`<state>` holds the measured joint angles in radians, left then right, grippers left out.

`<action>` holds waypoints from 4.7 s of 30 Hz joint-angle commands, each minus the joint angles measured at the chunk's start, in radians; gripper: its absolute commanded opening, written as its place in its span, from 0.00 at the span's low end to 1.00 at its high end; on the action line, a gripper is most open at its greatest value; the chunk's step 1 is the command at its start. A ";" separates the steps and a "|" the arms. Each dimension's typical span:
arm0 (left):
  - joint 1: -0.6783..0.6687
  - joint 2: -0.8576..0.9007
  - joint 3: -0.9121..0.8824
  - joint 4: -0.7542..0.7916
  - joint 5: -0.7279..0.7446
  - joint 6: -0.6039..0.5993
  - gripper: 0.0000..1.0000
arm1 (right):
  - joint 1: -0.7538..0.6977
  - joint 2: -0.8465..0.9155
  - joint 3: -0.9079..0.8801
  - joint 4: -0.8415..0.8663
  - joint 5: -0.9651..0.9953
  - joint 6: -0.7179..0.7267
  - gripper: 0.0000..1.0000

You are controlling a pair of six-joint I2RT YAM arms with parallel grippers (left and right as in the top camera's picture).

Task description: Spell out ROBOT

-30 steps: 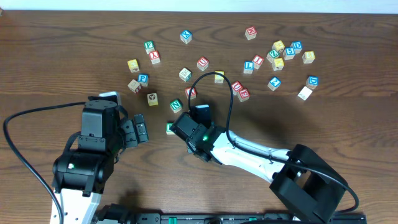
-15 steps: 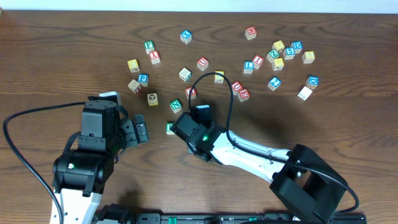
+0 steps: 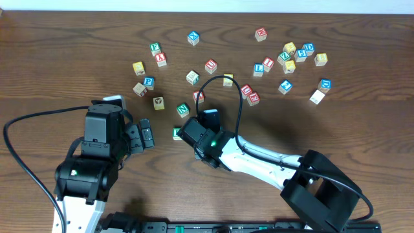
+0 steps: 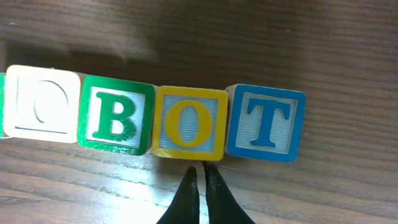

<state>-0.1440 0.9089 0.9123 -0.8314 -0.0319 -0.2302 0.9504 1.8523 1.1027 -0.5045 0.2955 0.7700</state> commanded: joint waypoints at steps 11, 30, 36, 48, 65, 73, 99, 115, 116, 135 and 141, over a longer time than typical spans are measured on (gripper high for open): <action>0.005 0.000 0.022 -0.002 -0.005 0.012 1.00 | 0.007 0.016 -0.007 0.019 0.029 -0.009 0.01; 0.005 0.000 0.022 -0.002 -0.005 0.012 1.00 | 0.040 0.016 -0.007 0.015 -0.014 -0.008 0.01; 0.005 0.000 0.022 -0.002 -0.005 0.012 1.00 | 0.045 0.016 -0.007 0.015 -0.014 -0.008 0.01; 0.005 0.000 0.022 -0.002 -0.005 0.012 1.00 | 0.045 -0.026 -0.007 0.002 -0.005 -0.027 0.01; 0.005 0.000 0.022 -0.002 -0.005 0.012 1.00 | 0.044 -0.297 -0.007 -0.072 0.060 -0.023 0.01; 0.005 0.000 0.022 -0.002 -0.005 0.012 1.00 | 0.009 -0.376 -0.007 -0.077 0.080 -0.023 0.01; 0.005 0.000 0.022 -0.002 -0.005 0.012 1.00 | -0.353 -0.787 -0.004 -0.461 0.133 -0.071 0.24; 0.005 0.000 0.022 -0.002 -0.005 0.012 1.00 | -0.354 -0.799 -0.004 -0.477 0.170 -0.092 0.99; 0.005 0.000 0.022 -0.002 -0.005 0.012 1.00 | -0.354 -0.799 -0.004 -0.477 0.170 -0.092 0.99; 0.005 0.000 0.022 0.013 -0.005 0.012 0.98 | -0.354 -0.799 -0.004 -0.477 0.166 -0.091 0.99; 0.005 0.015 0.021 0.030 -0.005 0.011 0.98 | -0.354 -0.799 -0.004 -0.477 0.166 -0.091 0.99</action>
<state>-0.1440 0.9092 0.9123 -0.8043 -0.0319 -0.2298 0.6041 1.0580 1.1000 -0.9791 0.4423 0.6914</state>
